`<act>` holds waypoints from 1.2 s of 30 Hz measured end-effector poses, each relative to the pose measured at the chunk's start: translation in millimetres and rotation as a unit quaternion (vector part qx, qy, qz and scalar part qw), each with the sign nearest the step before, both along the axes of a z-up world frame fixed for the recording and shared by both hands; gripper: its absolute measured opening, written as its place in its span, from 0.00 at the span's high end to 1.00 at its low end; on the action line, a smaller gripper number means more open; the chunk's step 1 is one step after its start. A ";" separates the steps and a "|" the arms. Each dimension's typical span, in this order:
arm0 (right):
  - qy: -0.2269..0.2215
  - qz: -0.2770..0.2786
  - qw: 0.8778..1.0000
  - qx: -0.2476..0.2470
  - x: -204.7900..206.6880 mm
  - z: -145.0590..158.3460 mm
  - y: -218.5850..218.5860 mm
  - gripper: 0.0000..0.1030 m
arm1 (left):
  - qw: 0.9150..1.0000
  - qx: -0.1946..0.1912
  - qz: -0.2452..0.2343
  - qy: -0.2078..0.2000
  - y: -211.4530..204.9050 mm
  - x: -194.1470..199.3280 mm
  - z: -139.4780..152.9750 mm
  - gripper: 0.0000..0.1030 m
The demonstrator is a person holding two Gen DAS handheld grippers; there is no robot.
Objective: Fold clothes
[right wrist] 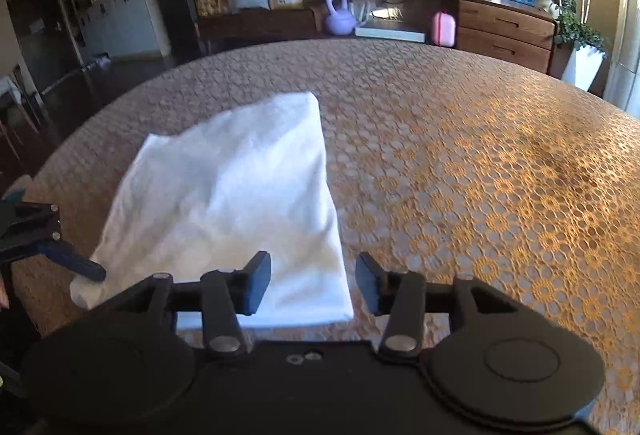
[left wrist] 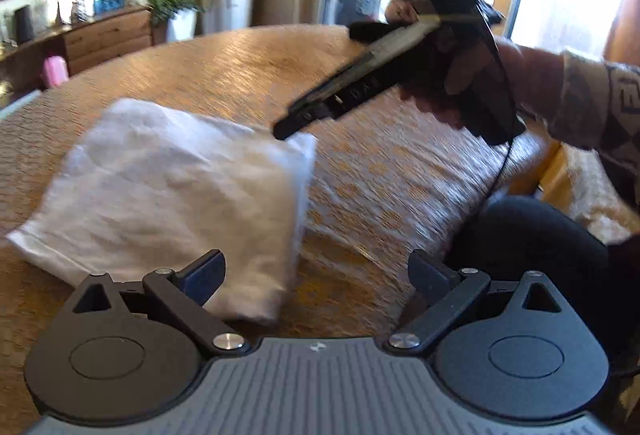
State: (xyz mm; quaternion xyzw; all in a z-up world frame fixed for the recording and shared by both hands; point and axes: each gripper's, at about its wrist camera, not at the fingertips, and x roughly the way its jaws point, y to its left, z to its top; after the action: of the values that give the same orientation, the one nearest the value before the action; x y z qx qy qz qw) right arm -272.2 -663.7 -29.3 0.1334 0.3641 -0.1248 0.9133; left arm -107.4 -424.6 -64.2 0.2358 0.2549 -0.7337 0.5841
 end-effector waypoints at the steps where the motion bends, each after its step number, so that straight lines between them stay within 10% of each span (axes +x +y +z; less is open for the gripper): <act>1: -0.006 0.002 1.000 0.003 3.0 1.8 -2.1 0.00 | 1.000 -0.007 0.016 0.001 0.0 8.5 4.5 0.04; 12: 0.000 0.008 0.997 0.071 42.5 -8.8 -34.1 0.00 | 0.983 0.027 0.179 0.026 -25.8 82.1 -14.4 0.04; 36: 0.025 0.007 0.998 0.054 76.6 -12.7 -20.7 0.00 | 0.992 -0.005 0.120 -0.040 -21.0 41.5 -3.0 0.04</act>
State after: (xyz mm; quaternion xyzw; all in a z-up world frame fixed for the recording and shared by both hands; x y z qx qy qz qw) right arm -195.6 -684.4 -42.0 0.1769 0.3943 -0.1024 0.8960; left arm -65.9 -445.6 -67.2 0.2298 0.2546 -0.6495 0.6786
